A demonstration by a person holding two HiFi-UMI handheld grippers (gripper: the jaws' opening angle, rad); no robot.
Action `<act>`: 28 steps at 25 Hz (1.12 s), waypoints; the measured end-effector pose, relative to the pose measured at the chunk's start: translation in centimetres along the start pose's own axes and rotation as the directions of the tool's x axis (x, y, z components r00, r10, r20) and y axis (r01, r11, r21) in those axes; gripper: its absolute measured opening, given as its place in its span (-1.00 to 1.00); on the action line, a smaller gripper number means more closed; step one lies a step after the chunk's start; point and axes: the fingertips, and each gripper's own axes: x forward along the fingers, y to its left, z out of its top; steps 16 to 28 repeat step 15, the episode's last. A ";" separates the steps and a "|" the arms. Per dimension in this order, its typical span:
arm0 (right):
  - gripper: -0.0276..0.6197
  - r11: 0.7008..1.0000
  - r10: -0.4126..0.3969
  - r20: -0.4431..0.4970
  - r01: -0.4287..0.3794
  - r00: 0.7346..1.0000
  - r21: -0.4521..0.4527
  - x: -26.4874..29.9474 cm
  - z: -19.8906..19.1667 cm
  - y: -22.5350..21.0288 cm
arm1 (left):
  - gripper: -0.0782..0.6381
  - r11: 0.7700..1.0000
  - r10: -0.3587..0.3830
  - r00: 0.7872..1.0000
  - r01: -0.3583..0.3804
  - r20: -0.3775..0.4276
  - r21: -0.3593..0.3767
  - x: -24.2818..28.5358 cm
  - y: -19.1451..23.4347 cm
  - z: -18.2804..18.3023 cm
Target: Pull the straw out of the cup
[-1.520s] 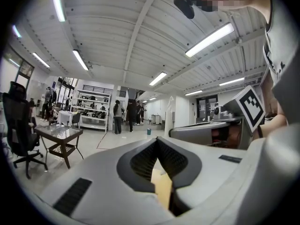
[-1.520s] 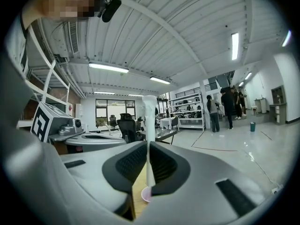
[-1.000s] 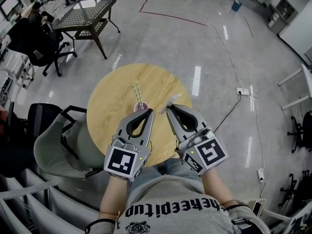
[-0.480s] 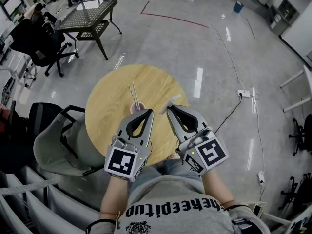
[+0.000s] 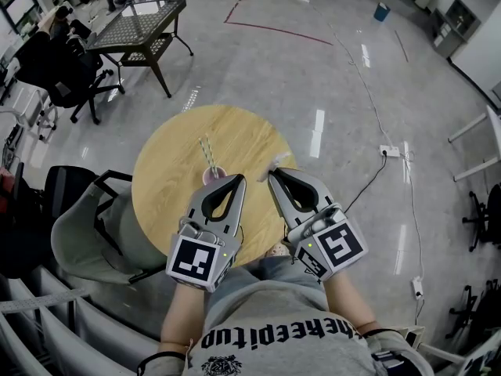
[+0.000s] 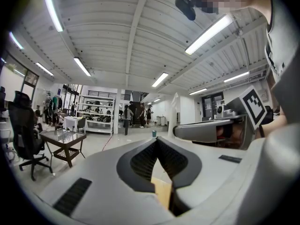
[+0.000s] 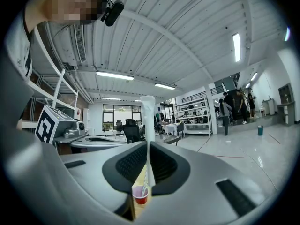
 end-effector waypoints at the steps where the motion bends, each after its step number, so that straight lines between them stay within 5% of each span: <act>1: -0.81 1.000 0.001 -0.001 -0.001 1.000 0.000 0.0 0.0 -0.1 | -0.72 1.000 0.001 1.000 -0.001 0.000 -0.001 0.1 0.0 0.0; 28: -0.81 1.000 0.025 0.000 -0.025 1.000 -0.006 0.6 0.0 -0.9 | -0.71 1.000 0.018 1.000 -0.018 -0.015 -0.003 1.0 0.1 -0.5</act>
